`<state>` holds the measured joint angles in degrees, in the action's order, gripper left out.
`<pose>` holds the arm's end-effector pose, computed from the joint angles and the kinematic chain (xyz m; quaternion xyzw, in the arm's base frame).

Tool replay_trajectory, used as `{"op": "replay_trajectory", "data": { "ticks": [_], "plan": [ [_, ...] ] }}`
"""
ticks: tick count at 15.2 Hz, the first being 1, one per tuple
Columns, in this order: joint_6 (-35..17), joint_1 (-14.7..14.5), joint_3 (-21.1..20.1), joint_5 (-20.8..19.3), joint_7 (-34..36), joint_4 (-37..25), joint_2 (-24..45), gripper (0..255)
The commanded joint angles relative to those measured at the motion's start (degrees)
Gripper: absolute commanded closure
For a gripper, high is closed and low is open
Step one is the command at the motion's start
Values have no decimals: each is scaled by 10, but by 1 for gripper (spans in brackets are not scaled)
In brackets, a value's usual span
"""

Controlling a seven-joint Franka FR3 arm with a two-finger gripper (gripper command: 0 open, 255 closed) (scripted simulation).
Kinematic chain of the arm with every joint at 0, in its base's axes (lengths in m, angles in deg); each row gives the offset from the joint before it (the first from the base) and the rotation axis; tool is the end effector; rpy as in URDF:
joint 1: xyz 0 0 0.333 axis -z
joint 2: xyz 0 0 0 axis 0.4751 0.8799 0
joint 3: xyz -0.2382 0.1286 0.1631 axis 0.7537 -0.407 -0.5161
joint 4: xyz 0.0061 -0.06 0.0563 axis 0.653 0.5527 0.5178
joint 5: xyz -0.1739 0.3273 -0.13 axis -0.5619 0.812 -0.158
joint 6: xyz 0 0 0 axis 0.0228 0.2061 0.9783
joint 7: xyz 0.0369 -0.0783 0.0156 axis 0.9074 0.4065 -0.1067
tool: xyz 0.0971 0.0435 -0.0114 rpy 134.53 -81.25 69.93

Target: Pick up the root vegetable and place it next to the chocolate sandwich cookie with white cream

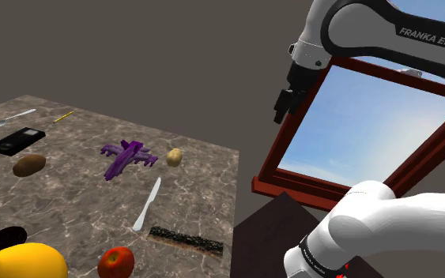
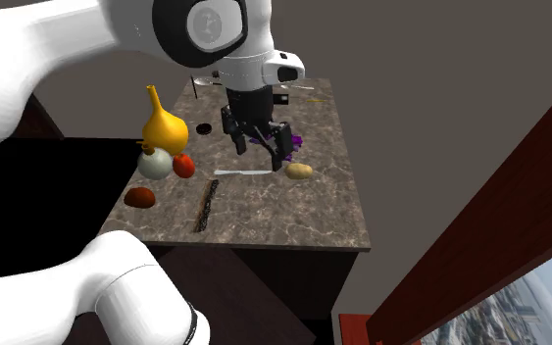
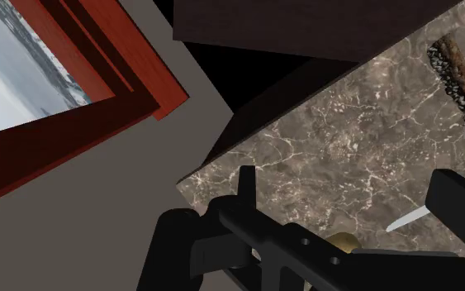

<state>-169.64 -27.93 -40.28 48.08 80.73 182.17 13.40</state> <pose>0.3027 0.0145 0.5962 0.9973 0.0603 -0.0005 0.0408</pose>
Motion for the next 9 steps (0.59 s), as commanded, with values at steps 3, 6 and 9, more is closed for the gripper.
{"op": "replay_trajectory", "data": {
  "ticks": [3, 6, 9],
  "plan": [
    [-33, 2, -18, 13, 35, 16, 18, 0],
    [-85, 5, -44, 29, 86, 34, 52, 0],
    [-137, 9, -70, 42, 136, 43, 94, 0]
  ]
}}
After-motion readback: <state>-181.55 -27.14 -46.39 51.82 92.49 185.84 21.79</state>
